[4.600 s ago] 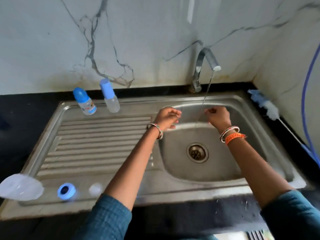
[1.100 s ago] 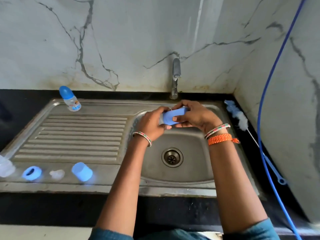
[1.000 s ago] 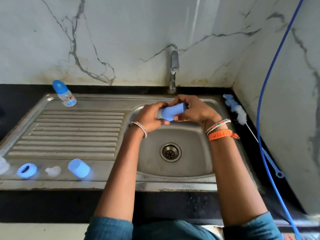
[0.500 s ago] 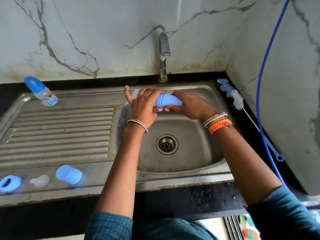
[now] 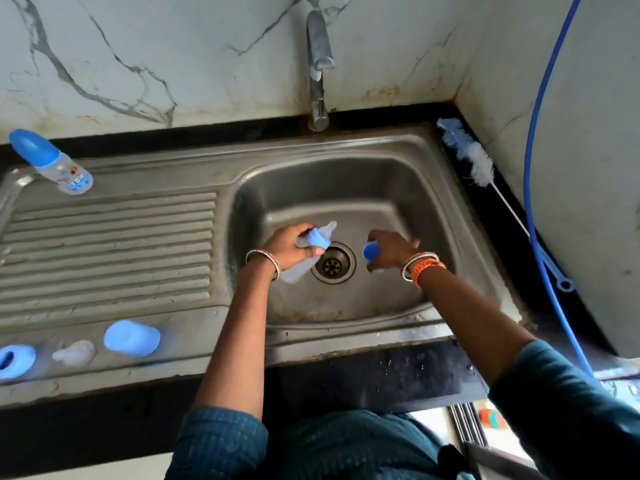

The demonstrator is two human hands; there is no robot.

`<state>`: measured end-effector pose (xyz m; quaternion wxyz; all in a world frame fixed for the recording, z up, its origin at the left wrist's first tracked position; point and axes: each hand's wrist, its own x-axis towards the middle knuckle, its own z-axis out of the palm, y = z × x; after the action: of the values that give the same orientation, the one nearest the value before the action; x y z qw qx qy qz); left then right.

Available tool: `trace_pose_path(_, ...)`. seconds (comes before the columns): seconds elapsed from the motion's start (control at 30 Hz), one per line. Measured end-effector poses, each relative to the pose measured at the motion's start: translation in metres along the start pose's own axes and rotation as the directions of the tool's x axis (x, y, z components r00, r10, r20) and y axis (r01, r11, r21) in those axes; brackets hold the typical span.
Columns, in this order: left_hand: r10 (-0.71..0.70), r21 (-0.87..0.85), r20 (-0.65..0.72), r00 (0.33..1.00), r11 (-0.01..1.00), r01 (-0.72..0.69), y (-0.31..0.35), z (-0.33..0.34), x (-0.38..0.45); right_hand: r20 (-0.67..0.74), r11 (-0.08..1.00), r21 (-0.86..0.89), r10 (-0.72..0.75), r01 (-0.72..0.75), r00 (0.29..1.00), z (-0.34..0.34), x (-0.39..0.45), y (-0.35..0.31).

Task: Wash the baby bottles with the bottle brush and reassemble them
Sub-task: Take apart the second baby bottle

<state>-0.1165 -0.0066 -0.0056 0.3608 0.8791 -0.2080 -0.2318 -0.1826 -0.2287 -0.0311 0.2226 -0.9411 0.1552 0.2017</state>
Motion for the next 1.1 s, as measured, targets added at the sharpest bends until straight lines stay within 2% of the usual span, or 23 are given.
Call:
trace_pose_path(0.07, -0.024, -0.035, 0.025, 0.999, 0.999, 0.024, -0.003, 0.005, 0.004, 0.073, 0.982, -0.187, 0.015, -0.001, 0.997, 0.013, 0.003, 0.006)
trace_pose_path(0.13, -0.029, -0.093, 0.025, 0.999, 0.995, 0.031, -0.004, 0.008, 0.006, 0.122, 0.955, -0.296, 0.019, 0.017, 0.992, 0.021, 0.005, 0.009)
trace_pose_path(0.23, -0.041, -0.136, -0.010, 0.999, 0.990, 0.039, -0.007, 0.009, 0.009, 0.167, 0.923, -0.385, 0.061, 0.008, 0.984, 0.035, 0.005, 0.016)
trace_pose_path(0.33, -0.101, -0.248, -0.079, 0.992, 0.965, 0.079, -0.006, 0.004, 0.007, 0.227, 0.889, -0.458, 0.134, -0.016, 0.965, 0.045, 0.001, 0.024)
trace_pose_path(0.43, -0.101, -0.306, -0.134, 0.986, 0.950, 0.056, 0.001, -0.003, 0.003, 0.305, 0.865, -0.501, 0.159, 0.016, 0.939, 0.031, -0.003, 0.016)
trace_pose_path(0.47, -0.086, -0.306, -0.152, 0.985, 0.951, 0.036, 0.005, -0.006, 0.002, 0.288, 0.906, -0.423, 0.125, 0.009, 0.950, 0.018, -0.005, 0.007)
trace_pose_path(0.5, -0.060, -0.283, -0.170, 0.984, 0.959, 0.009, 0.010, -0.009, 0.002, 0.248, 0.966, -0.257, 0.066, 0.000, 0.966, 0.002, -0.008, -0.006)
trace_pose_path(0.53, -0.027, -0.222, -0.191, 0.981, 0.975, -0.017, 0.017, -0.012, 0.002, 0.199, 1.000, 0.002, 0.001, -0.002, 0.980, -0.014, -0.011, -0.022)
trace_pose_path(0.57, 0.012, -0.125, -0.210, 0.978, 0.991, -0.039, 0.024, -0.014, 0.003, 0.141, 0.956, 0.293, -0.054, 0.011, 0.989, -0.029, -0.018, -0.040)
trace_pose_path(0.6, 0.056, -0.005, -0.229, 0.972, 0.998, -0.059, 0.033, -0.016, 0.004, 0.065, 0.846, 0.532, -0.070, 0.025, 0.995, -0.041, -0.026, -0.060)
trace_pose_path(0.63, 0.099, 0.101, -0.250, 0.963, 0.992, -0.075, 0.043, -0.017, 0.005, -0.030, 0.744, 0.666, -0.038, 0.048, 0.999, -0.047, -0.032, -0.078)
trace_pose_path(0.73, 0.265, 0.251, -0.356, 0.896, 0.951, -0.181, 0.068, -0.024, 0.000, -0.282, 0.586, 0.797, 0.147, 0.146, 0.948, -0.048, -0.045, -0.115)
trace_pose_path(0.8, 0.369, 0.285, -0.423, 0.827, 0.921, -0.265, 0.075, -0.030, -0.005, -0.259, 0.511, 0.850, 0.195, 0.127, 0.946, -0.052, -0.048, -0.125)
trace_pose_path(0.87, 0.450, 0.301, -0.451, 0.770, 0.890, -0.344, 0.075, -0.034, -0.011, -0.253, 0.515, 0.849, 0.197, 0.119, 0.947, -0.063, -0.052, -0.129)
trace_pose_path(0.97, 0.477, 0.280, -0.495, 0.726, 0.879, -0.387, 0.072, -0.044, -0.016, -0.396, 0.514, 0.829, 0.261, 0.220, 0.880, -0.081, -0.053, -0.134)
trace_pose_path(1.03, 0.423, 0.163, -0.554, 0.717, 0.900, -0.405, 0.070, -0.052, -0.021, -0.444, 0.513, 0.819, 0.283, 0.257, 0.850, -0.093, -0.054, -0.139)
trace_pose_path(1.1, 0.253, -0.149, -0.626, 0.737, 0.890, -0.432, 0.072, -0.049, -0.028, -0.477, 0.552, 0.788, 0.268, 0.272, 0.837, -0.101, -0.057, -0.149)
